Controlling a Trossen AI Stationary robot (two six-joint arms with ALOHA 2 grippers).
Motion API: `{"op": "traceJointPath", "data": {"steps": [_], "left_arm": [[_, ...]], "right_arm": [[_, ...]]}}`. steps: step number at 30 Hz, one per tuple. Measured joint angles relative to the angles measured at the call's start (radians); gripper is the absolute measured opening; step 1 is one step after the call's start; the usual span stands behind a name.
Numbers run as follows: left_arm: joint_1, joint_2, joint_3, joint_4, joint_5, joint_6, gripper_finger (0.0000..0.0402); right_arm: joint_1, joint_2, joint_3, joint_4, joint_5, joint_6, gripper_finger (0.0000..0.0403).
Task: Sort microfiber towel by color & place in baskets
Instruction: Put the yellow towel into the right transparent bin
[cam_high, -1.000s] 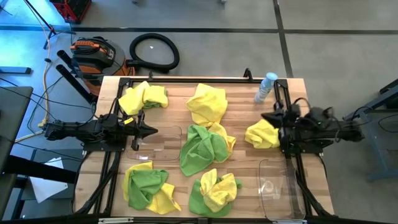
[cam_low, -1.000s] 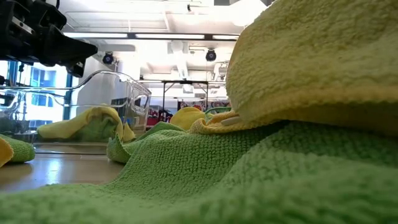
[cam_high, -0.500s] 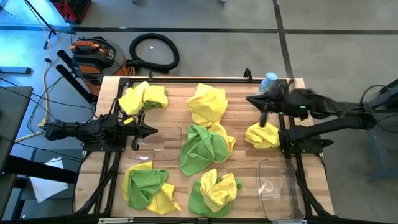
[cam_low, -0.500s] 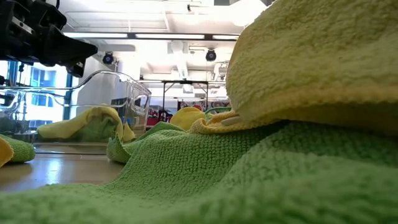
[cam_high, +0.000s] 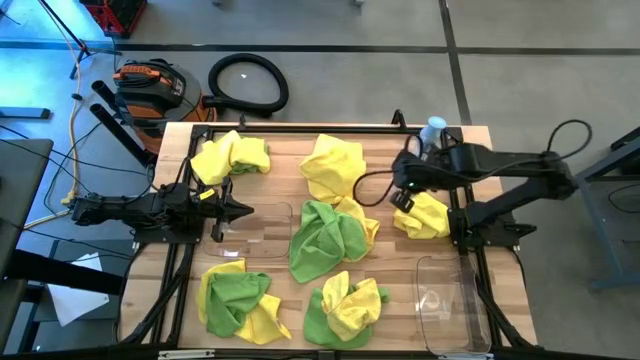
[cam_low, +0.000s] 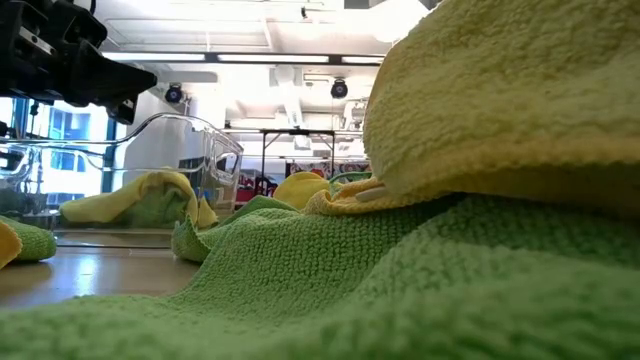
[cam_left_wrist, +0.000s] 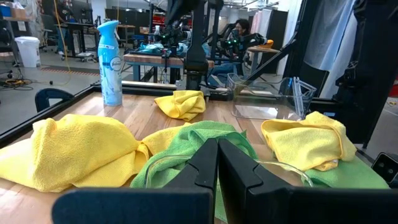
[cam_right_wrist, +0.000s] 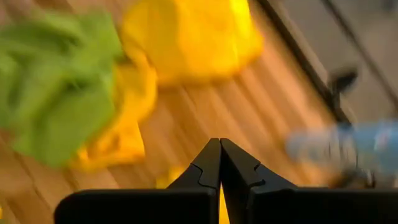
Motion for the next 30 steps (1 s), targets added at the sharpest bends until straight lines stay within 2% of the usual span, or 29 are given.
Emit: {"op": "traceJointPath", "data": {"steps": [3, 6, 14, 22, 30], "left_arm": [[0.0, 0.0, 0.0, 0.0, 0.0, 0.0, 0.0001], [0.0, 0.0, 0.0, 0.0, 0.0, 0.0, 0.0001], [0.0, 0.0, 0.0, 0.0, 0.0, 0.0, 0.0001], [0.0, 0.0, 0.0, 0.0, 0.0, 0.0, 0.0001], [0.0, 0.0, 0.0, 0.0, 0.0, 0.0, 0.0001]], "right_arm": [[-0.015, 0.014, -0.039, -0.085, -0.074, 0.053, 0.0006], [-0.035, 0.007, -0.117, -0.082, -0.149, 0.068, 0.0026], [-0.054, -0.05, -0.362, -0.065, -0.178, 0.067, 0.0131], [-0.054, -0.076, -0.588, 0.075, -0.224, 0.015, 0.0236], [-0.054, -0.076, -0.77, 0.325, -0.271, -0.028, 0.0266]]}}
